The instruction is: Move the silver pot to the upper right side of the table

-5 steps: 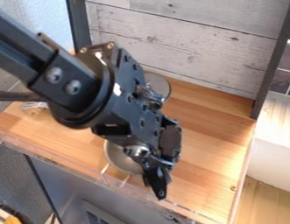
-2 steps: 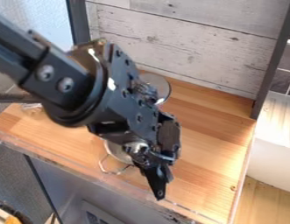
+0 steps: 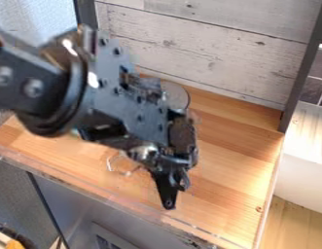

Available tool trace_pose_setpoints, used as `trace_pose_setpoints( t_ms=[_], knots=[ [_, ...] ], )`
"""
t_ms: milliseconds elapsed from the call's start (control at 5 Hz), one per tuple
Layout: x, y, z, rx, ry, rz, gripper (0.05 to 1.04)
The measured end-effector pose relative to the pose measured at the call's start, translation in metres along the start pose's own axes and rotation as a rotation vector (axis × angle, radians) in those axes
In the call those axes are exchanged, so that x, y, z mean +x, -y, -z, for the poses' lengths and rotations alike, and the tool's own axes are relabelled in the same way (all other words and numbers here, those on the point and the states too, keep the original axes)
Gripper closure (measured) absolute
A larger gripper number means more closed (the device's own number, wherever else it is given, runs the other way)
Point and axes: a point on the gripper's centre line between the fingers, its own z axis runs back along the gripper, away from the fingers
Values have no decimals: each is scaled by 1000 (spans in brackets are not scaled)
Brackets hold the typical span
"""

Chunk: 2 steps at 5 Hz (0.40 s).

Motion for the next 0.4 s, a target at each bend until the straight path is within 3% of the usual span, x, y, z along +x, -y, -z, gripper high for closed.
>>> trace_pose_setpoints(
  t_ms=[200, 400],
  knots=[
    [22, -18, -8, 42, 34, 100, 1011],
    [51, -31, -2, 29, 51, 245, 1011]
  ],
)
